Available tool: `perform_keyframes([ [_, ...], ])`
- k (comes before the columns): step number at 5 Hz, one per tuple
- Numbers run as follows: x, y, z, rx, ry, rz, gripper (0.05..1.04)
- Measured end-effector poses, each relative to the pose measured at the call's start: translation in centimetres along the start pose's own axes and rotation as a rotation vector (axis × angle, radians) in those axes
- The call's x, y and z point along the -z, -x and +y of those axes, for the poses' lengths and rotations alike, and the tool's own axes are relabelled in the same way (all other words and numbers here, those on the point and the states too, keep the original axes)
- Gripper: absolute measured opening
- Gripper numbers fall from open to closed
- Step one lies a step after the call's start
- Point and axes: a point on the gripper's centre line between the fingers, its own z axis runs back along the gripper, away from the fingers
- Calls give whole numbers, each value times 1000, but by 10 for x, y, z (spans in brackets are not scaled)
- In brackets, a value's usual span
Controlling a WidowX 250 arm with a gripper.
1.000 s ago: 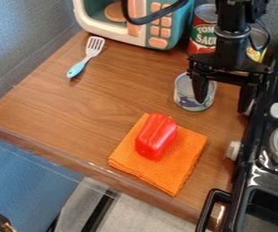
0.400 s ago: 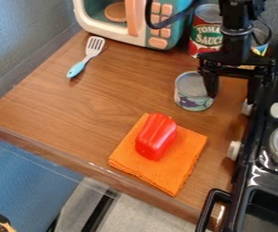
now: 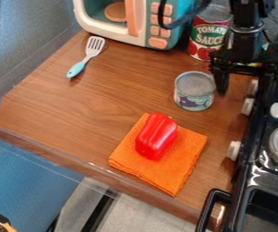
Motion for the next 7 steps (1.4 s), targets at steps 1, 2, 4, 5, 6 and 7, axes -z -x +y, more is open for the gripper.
perform_keyframes([
  [1,2,-4,8,-11,-14,0,1001],
  [2,1,-5,24,-25,-23,13,1000],
  [4,-3,-3,50,-35,-19,56,1000],
  [5,-7,-1,69,-54,-14,81,1000],
  [6,-11,2,82,-57,-12,105,1000],
  [7,-16,4,105,-102,-14,119,1000],
])
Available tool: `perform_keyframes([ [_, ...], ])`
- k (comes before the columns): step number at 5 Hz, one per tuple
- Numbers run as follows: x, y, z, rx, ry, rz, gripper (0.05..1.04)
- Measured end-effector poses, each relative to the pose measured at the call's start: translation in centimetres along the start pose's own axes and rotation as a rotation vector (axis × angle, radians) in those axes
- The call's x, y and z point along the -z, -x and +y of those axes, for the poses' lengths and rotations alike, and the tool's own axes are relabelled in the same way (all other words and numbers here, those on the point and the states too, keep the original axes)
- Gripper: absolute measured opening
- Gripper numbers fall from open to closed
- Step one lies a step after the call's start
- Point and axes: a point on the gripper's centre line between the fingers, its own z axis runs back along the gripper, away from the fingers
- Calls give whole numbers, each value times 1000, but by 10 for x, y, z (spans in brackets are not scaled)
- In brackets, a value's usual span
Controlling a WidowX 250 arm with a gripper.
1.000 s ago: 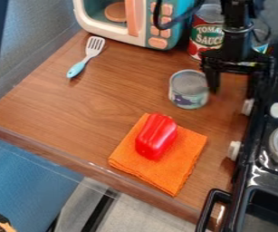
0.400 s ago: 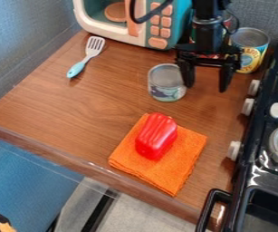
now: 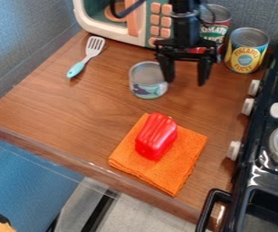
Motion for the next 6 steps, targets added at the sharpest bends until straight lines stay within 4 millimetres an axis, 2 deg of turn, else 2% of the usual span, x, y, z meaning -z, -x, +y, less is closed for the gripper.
perform_keyframes([
  [2,-16,5,15,11,-39,6,1000],
  [3,-17,5,22,-1,-53,7,1000],
  [4,-25,5,22,-4,-56,-13,1000],
  [5,-48,8,17,9,-88,-75,1000],
  [6,-52,9,17,-5,-104,-85,1000],
])
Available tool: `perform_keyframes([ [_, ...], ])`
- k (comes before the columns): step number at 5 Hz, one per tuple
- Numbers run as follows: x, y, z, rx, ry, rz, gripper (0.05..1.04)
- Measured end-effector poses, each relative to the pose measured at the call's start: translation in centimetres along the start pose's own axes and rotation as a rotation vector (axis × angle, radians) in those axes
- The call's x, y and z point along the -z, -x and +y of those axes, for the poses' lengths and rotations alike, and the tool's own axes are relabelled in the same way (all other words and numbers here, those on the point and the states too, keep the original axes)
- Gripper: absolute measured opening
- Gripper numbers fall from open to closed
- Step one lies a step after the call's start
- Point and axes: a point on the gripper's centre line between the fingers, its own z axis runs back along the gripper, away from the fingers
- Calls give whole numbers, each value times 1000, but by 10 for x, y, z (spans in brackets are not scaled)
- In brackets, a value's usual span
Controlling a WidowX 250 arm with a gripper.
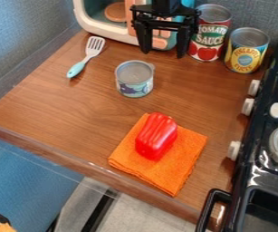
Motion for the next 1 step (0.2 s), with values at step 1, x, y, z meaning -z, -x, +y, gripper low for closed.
perform_keyframes([
  [1,0,-1,1,-6,-8,-6,1000],
])
